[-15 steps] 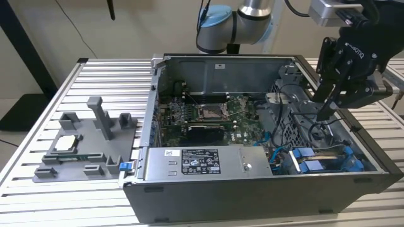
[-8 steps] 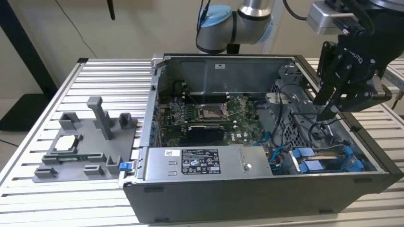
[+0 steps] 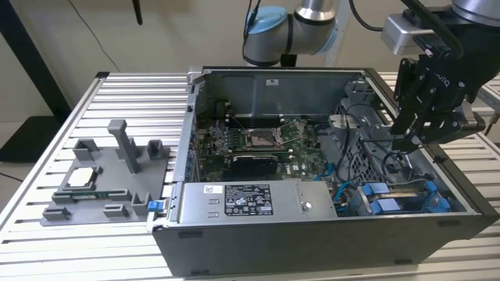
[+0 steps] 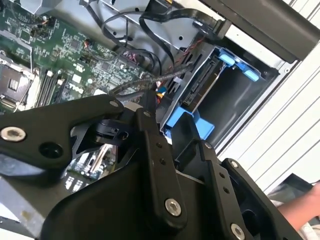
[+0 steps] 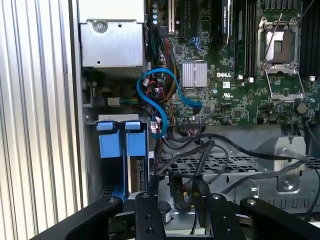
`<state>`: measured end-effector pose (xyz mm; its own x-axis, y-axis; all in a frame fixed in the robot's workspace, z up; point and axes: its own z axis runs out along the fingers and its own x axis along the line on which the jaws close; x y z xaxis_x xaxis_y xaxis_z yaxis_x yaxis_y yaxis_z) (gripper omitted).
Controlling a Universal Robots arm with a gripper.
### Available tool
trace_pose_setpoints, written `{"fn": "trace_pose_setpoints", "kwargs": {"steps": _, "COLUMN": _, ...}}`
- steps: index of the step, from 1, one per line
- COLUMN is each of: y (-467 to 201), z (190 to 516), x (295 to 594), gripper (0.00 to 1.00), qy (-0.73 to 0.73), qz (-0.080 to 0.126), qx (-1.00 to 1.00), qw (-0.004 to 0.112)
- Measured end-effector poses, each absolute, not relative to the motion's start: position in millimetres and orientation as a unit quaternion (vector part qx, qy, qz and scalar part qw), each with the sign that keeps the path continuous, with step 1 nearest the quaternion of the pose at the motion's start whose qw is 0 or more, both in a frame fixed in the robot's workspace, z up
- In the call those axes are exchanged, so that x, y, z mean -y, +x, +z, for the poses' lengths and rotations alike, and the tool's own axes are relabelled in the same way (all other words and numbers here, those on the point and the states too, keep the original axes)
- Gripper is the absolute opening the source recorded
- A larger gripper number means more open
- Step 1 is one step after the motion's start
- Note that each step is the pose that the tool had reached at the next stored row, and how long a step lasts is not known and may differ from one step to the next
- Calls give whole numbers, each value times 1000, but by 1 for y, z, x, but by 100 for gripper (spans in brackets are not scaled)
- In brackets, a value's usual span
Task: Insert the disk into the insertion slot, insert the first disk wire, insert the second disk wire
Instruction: 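Insert the first disk wire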
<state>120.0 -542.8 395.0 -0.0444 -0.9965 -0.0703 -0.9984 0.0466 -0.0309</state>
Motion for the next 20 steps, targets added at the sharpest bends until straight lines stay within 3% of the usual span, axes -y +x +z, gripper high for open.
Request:
{"fn": "trace_pose_setpoints", "kwargs": {"steps": 6, "y": 120, "z": 390, "x": 543, "gripper": 100, "qy": -690, "qz": 11, "qx": -722, "qw": 38}}
{"fn": "trace_pose_setpoints", "kwargs": {"steps": 7, "y": 120, "z": 390, "x": 543, "gripper": 0, "qy": -690, "qz": 11, "qx": -722, "qw": 38}}
{"fn": "trace_pose_setpoints", "kwargs": {"steps": 20, "y": 120, "z": 389, "x": 543, "gripper": 0, "qy": -690, "qz": 12, "qx": -722, "qw": 38}}
